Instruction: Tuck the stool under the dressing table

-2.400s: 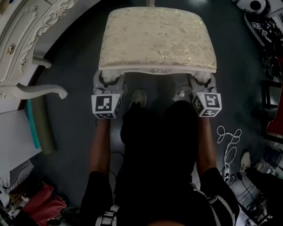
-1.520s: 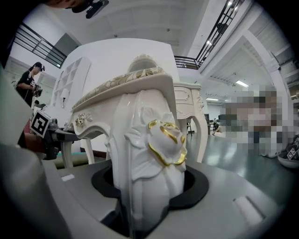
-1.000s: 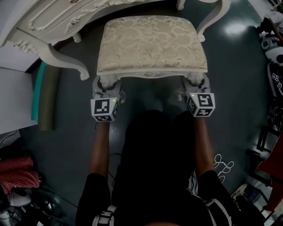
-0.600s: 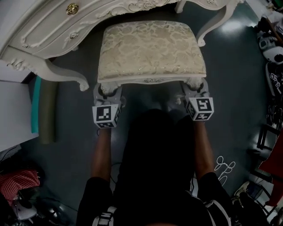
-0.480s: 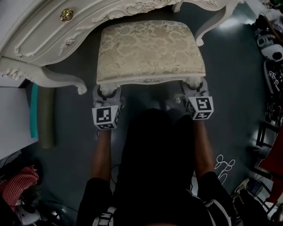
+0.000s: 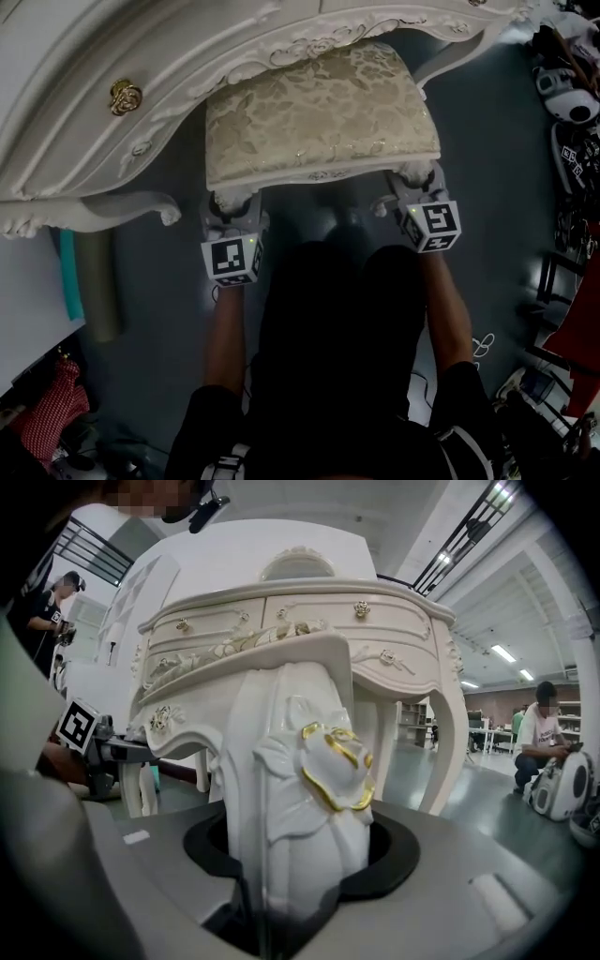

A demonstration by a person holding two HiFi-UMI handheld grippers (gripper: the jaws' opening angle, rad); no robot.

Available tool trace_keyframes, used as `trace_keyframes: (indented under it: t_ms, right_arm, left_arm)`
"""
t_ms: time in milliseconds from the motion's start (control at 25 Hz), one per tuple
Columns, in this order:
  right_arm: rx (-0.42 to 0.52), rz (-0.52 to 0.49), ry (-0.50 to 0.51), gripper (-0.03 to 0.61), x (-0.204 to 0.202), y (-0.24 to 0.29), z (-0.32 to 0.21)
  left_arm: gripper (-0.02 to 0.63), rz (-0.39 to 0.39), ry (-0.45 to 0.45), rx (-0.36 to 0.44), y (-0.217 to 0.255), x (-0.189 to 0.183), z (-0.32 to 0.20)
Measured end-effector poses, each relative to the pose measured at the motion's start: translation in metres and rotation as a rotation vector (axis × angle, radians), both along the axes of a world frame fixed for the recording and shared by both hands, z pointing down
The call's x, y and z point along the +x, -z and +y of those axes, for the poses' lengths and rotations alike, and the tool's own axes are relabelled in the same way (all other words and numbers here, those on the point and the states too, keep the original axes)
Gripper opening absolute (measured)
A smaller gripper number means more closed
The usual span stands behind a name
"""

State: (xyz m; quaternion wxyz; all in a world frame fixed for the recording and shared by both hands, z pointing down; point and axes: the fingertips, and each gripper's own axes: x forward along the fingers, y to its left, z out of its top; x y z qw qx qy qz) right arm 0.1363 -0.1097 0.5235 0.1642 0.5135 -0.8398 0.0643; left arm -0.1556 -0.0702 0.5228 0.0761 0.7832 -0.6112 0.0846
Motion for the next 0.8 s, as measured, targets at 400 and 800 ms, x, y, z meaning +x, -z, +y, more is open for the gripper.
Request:
trace_keyframes:
  t_ms: [400,800]
  right_arm:
    - [0.011,-0.012,-0.079,0.239,0.004,0.0,0.038]
    - [0.024,-0.024,-0.041,0.239,0.003,-0.01,0.018]
  left_arm:
    - [0.262,0.002,-0.097,0.005,0.004,0.002,0.011]
    - [0.262,-0.004,-0.056,0.014,-0.008,0.004,0.002]
